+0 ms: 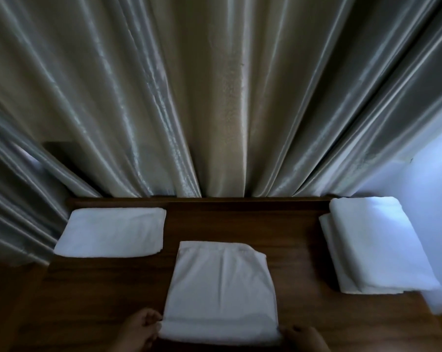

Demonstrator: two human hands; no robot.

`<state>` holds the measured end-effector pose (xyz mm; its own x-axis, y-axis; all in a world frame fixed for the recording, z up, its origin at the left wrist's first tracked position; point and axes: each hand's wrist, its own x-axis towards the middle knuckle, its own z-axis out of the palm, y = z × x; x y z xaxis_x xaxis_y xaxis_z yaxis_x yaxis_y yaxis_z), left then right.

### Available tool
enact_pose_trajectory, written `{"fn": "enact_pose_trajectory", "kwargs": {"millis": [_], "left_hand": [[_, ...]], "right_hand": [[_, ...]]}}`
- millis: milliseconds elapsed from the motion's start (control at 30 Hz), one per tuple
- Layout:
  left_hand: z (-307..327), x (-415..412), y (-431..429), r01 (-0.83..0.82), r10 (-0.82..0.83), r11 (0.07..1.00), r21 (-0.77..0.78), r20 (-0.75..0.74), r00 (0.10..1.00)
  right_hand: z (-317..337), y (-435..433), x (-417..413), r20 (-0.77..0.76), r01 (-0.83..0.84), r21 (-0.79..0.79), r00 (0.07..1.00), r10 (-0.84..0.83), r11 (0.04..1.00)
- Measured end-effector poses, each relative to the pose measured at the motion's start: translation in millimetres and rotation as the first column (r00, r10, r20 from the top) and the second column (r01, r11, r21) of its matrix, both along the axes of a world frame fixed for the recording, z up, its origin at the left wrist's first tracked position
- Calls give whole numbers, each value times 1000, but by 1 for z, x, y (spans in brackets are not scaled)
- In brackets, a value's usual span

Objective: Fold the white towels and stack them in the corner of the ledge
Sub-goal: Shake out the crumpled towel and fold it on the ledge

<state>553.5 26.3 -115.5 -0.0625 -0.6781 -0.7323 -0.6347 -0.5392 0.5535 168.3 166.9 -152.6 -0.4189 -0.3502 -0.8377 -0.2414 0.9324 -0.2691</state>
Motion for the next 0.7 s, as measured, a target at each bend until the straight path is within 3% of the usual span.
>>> {"fn": "enact_pose_trajectory", "kwargs": {"millis": [233,400,600,700], "left_hand": [[13,-22,-57,-235,225,971,-51,-146,963],[8,-53,-114,-267,237,957,-114,-226,945],[-25,-80,-155,-372,346,927,-48,-273,898],[-42,-82,-162,-284,276,959,13,-294,915]], "right_hand": [[33,-48,-15,194,322,-253,941,-278,912],[50,-117,-16,168,380,-348,925,-342,857],[14,-168,-27,188,484,-282,874,-447,828],[1,-175,-26,173,502,-292,865,-471,814]]}}
